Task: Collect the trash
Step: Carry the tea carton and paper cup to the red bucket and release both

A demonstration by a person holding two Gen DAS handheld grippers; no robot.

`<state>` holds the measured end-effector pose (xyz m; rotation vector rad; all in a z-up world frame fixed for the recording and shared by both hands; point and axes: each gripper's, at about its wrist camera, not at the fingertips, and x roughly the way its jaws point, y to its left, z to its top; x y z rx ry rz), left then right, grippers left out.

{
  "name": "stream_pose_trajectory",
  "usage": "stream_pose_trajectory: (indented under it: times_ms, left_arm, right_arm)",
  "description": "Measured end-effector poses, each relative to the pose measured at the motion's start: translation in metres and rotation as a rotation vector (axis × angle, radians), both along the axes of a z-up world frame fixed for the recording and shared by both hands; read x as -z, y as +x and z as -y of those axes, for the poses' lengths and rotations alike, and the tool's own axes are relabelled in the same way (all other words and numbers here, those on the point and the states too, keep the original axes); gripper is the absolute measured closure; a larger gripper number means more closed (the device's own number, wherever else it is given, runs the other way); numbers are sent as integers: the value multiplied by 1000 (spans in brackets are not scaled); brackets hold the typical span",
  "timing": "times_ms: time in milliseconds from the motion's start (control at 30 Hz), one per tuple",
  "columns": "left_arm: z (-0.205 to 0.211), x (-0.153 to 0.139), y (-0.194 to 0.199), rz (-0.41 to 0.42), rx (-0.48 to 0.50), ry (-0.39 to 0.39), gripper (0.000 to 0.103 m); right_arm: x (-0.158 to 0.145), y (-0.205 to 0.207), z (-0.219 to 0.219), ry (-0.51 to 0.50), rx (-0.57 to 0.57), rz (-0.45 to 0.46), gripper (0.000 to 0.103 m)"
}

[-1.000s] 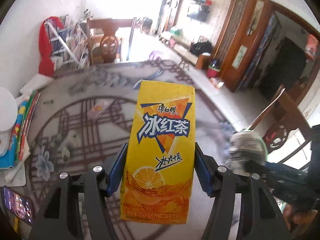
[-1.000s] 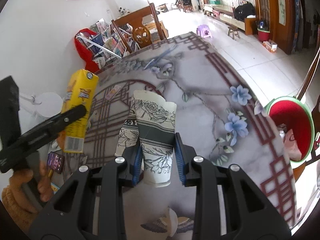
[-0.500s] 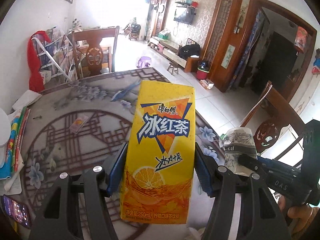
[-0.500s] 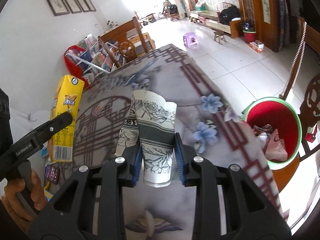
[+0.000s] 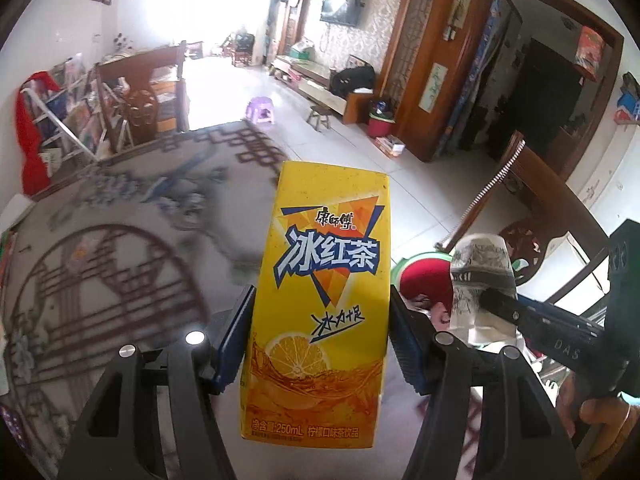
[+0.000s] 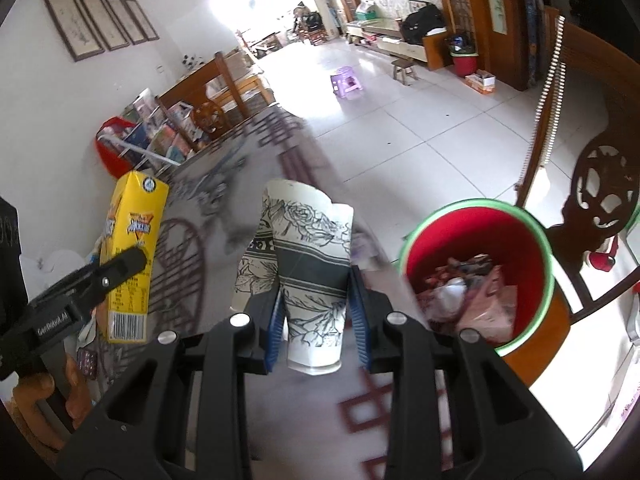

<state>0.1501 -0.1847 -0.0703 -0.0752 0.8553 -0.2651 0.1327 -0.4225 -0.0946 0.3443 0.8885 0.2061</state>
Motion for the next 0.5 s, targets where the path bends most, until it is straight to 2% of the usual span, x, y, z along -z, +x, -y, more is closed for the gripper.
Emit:
stream_pose_trajectory:
  times_ms: [500]
  left_arm:
    - [134, 32, 45, -88, 178, -28, 43]
  right_arm:
    - [29, 23, 114, 12, 124, -55, 74]
